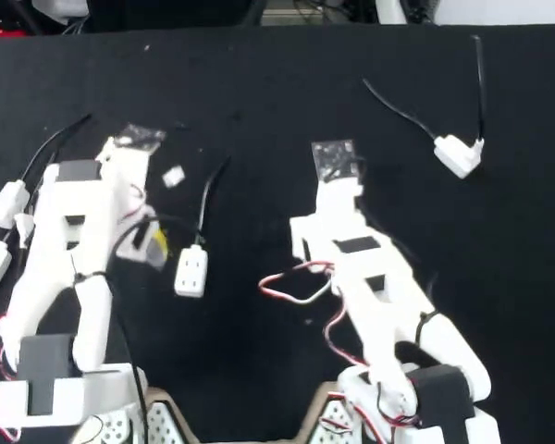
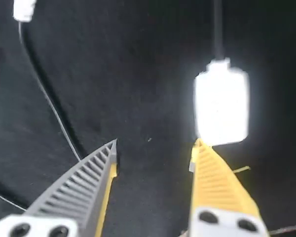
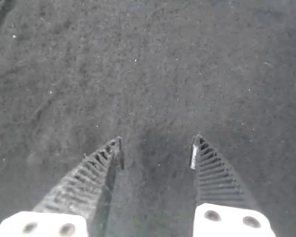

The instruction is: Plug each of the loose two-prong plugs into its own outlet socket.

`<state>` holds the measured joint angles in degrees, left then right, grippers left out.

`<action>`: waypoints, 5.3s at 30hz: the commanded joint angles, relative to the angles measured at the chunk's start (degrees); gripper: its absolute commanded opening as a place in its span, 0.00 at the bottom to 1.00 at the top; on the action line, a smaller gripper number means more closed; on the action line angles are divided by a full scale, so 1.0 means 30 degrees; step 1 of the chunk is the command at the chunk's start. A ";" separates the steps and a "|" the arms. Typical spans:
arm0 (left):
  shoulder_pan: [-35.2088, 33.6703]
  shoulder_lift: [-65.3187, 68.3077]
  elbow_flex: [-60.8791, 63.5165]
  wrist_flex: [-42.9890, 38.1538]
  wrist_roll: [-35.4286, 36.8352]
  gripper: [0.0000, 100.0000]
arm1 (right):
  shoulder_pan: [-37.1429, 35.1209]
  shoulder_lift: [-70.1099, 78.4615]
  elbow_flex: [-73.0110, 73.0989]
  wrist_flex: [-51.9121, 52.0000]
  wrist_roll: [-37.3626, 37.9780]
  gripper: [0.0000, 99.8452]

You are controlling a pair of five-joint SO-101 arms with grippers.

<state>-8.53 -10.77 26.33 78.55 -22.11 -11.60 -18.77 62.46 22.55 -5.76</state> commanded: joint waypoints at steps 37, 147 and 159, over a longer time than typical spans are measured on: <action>0.6110 0.3810 -0.0542 -0.9436 0.9788 0.23 | 0.2872 -0.0747 -0.2769 0.1407 -0.0293 0.22; -1.4403 -0.7707 0.3619 -0.3311 -0.6212 0.23 | 0.2637 -0.0747 -0.2857 0.1436 -0.0176 0.22; -1.4725 -0.1201 0.3590 -0.9231 -0.6330 0.24 | 0.2403 -0.0747 -0.2711 0.1436 -0.0176 0.22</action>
<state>-52.13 -19.56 38.55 53.14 -40.40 -3.78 -19.03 57.45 26.59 -6.11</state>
